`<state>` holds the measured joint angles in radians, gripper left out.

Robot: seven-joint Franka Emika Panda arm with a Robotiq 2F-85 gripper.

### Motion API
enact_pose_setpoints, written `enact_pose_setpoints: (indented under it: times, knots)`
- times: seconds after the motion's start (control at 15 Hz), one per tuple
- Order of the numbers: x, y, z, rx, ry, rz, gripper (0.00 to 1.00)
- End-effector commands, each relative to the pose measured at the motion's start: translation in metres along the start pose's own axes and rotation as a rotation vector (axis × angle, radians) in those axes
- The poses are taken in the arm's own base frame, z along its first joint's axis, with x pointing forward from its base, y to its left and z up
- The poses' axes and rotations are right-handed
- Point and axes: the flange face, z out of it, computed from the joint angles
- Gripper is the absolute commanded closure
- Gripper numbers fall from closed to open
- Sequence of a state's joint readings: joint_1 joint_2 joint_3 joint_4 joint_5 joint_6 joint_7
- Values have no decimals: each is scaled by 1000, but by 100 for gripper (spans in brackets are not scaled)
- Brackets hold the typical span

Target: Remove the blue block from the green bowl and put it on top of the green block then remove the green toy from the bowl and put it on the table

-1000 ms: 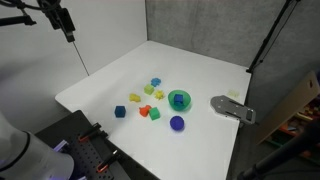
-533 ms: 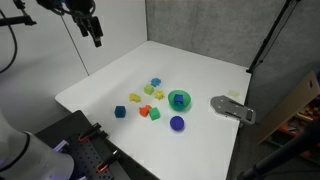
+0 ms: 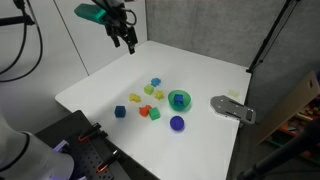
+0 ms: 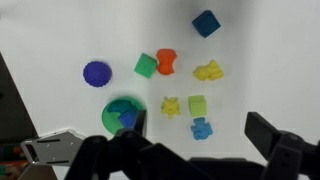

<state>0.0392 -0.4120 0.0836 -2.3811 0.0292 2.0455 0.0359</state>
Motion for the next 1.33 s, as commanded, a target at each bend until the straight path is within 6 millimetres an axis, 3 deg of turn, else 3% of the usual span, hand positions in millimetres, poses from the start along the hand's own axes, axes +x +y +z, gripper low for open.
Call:
enact_pose_setpoints:
  times: [0.0, 0.47, 0.93, 1.27]
  knots:
    - [35, 22, 20, -25, 39, -27, 0]
    - [87, 60, 92, -14, 71, 26, 0]
    - [125, 83, 164, -32, 50, 42, 0]
    - [143, 92, 190, -55, 24, 65, 0]
